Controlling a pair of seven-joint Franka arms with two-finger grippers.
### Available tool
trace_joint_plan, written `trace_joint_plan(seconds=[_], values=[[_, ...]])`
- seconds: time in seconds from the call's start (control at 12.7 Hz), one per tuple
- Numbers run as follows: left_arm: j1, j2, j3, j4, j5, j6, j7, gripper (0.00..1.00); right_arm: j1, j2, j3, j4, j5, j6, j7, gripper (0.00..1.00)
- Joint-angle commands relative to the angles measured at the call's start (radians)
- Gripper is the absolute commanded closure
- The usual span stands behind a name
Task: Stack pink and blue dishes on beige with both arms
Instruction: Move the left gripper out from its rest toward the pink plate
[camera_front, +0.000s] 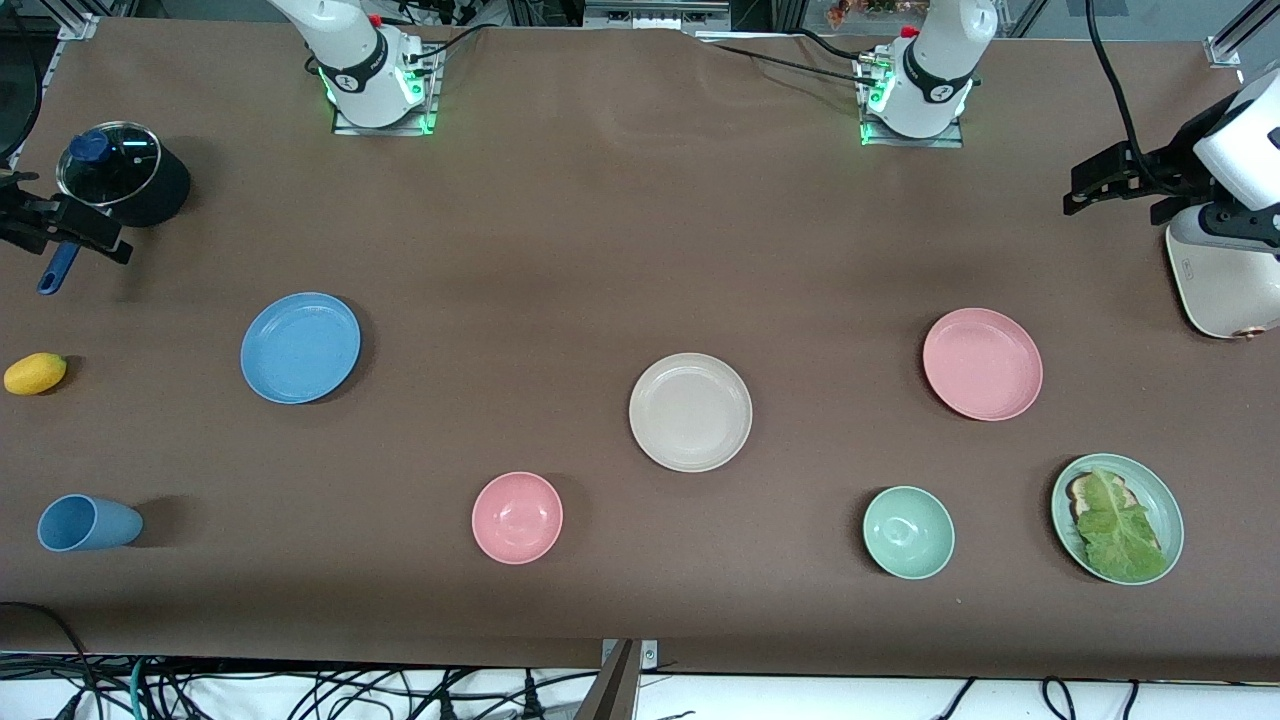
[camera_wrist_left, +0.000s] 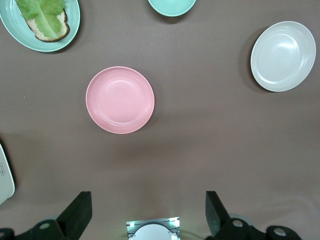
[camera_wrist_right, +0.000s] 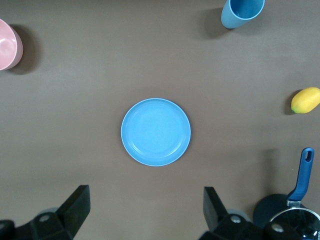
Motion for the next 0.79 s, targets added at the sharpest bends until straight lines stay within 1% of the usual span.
trace_joint_plan(seconds=[0.0, 0.71], values=[[0.008, -0.003, 0.007, -0.024, -0.017, 0.021, 0.021, 0.00, -0.003, 0.003, 0.004, 0.019, 0.004, -0.016, -0.003, 0.00], [0.005, 0.011, 0.005, -0.015, -0.014, 0.023, 0.030, 0.00, -0.003, 0.003, 0.004, 0.019, 0.004, -0.033, -0.003, 0.00]])
